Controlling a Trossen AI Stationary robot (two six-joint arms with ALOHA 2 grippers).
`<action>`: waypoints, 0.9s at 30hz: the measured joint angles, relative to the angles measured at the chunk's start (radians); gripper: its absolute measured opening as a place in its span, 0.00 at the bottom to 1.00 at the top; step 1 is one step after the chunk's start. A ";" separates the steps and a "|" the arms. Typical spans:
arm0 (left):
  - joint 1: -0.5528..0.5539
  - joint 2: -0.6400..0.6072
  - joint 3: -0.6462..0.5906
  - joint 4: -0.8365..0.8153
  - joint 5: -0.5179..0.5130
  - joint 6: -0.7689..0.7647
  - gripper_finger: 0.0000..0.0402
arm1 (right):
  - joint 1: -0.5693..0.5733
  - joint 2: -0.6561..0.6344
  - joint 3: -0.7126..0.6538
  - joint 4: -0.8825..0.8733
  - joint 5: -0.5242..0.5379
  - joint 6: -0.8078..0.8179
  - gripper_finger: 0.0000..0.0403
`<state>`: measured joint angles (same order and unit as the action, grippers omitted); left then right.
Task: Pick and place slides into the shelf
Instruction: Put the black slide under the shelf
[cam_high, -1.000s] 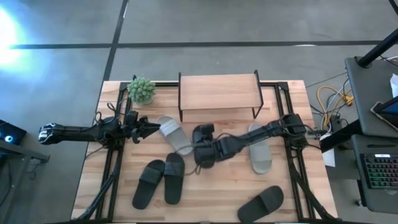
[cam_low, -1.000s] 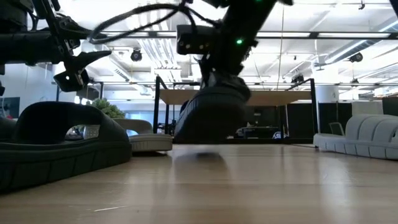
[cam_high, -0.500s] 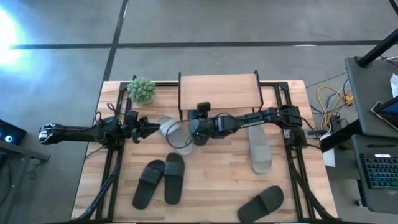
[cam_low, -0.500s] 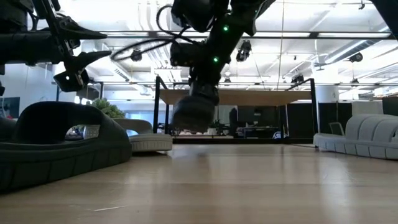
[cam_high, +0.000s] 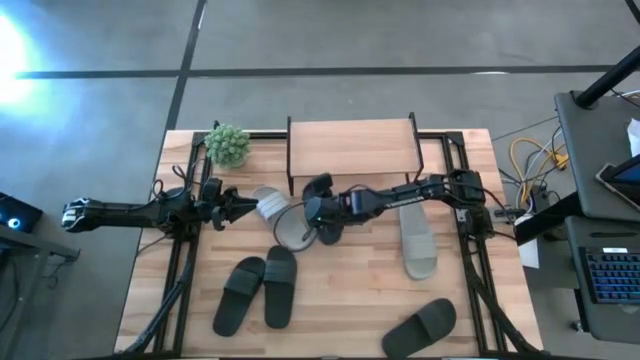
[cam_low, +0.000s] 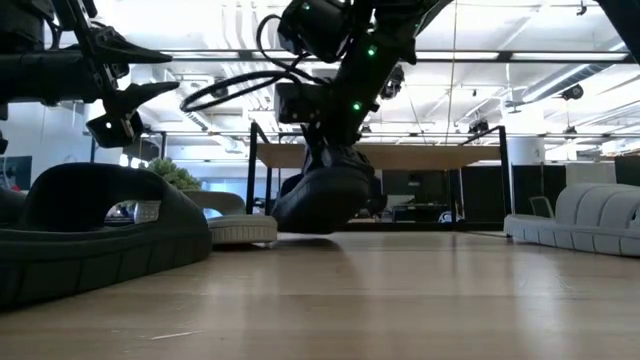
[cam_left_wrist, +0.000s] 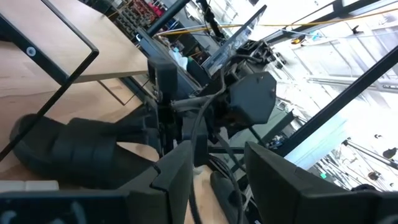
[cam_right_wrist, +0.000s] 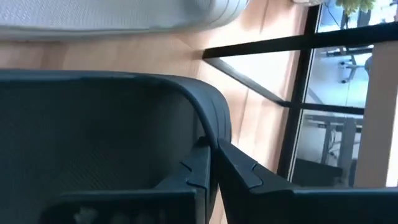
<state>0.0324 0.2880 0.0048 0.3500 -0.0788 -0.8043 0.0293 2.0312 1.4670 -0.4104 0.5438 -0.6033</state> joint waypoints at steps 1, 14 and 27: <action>0.000 -0.001 0.000 0.000 0.000 0.000 0.33 | 0.002 0.000 0.000 0.004 -0.027 -0.008 0.03; 0.000 -0.001 0.000 0.000 -0.005 0.000 0.33 | 0.029 0.000 0.000 0.176 -0.092 0.010 0.03; 0.000 -0.001 0.000 0.000 -0.004 0.000 0.33 | 0.012 0.017 0.000 0.068 -0.019 0.201 0.03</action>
<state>0.0322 0.2867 0.0048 0.3504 -0.0830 -0.8043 0.0418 2.0485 1.4673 -0.3425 0.5247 -0.4019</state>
